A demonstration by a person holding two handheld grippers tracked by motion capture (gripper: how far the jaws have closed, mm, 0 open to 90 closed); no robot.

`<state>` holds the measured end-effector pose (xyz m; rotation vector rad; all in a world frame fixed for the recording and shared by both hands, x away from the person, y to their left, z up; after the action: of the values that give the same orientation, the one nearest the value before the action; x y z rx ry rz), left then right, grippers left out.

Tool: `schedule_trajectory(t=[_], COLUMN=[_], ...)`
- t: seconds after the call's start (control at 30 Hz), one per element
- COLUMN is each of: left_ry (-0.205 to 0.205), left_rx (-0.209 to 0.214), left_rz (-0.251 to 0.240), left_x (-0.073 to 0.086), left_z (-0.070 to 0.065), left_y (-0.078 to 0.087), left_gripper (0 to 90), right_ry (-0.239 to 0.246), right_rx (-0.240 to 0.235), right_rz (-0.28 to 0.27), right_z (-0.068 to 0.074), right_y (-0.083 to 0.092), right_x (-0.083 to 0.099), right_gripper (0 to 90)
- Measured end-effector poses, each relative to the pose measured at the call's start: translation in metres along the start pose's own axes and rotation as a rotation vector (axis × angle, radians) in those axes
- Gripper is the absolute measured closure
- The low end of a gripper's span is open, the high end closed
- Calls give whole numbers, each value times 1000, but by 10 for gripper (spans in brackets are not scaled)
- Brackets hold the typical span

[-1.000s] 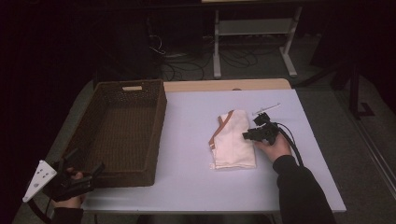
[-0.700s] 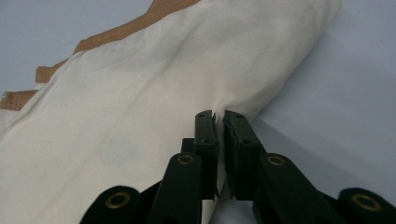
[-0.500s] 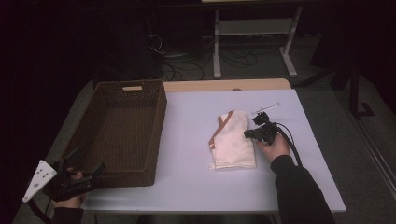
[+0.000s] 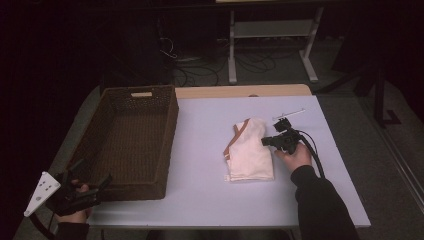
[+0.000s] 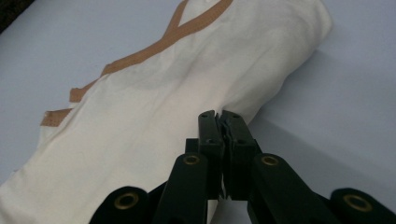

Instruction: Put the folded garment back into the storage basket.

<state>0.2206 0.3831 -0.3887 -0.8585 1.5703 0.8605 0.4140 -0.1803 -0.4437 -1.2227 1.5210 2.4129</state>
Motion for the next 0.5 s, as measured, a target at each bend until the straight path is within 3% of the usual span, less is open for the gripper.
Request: schedule_trajectory(t=[0.5], left_ry=[9], left_rx=[2], left_rz=[-4], left_x=[0], left_z=[1], left_y=[0], left_gripper=[0], right_ry=[-2], right_rx=[-26], right_rz=[-51], right_z=[3], right_y=[10], right_x=[-5], right_gripper=[858])
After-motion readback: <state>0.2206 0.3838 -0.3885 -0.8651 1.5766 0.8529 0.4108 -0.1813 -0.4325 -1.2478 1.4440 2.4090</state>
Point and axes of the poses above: each handheld gripper's, and its own axes: y roughly backward along the jaws, x roughly out of its underside, z roughly to its left, the point moved 2 cm from there along -y, roughly forward along the jaws, and after that the axes turned 6 degrees about y, right-handed, at the moved point
